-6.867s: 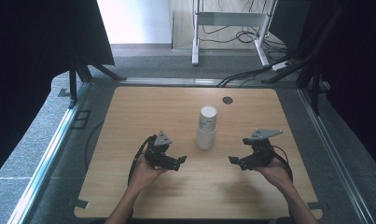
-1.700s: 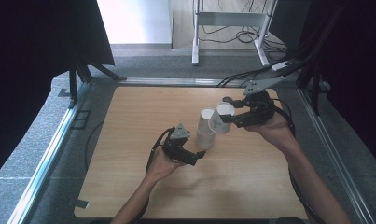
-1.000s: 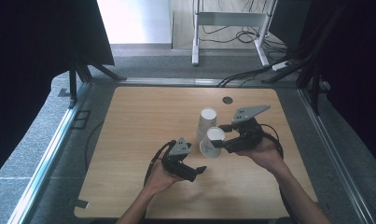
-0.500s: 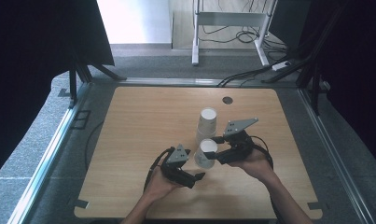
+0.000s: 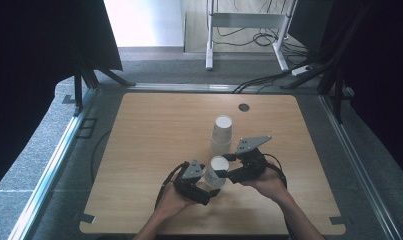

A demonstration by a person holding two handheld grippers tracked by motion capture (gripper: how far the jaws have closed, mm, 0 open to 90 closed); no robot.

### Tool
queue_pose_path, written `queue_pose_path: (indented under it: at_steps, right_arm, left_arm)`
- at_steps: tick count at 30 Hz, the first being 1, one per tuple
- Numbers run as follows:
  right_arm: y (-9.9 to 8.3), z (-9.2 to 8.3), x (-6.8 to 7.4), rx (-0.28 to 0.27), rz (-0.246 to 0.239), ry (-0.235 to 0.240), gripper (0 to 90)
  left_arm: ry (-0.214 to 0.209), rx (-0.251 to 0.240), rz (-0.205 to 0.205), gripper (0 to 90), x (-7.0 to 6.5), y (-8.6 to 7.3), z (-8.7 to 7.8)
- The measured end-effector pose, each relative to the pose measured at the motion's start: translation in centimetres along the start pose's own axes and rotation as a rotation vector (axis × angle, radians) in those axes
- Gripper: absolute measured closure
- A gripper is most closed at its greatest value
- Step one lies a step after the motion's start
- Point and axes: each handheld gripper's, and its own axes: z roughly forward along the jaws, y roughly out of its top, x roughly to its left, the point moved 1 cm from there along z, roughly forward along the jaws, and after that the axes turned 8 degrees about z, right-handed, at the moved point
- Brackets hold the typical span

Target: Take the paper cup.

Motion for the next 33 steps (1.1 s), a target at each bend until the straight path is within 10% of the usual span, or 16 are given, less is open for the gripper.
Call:
queue_pose_path:
  at_steps: [33]
  right_arm:
    - [-0.97, 0.29, -0.27, 0.005, -0.022, 0.058, 33.8]
  left_arm:
    - [0.008, 0.046, 0.063, 42.0, 0.19, -0.41, -0.39]
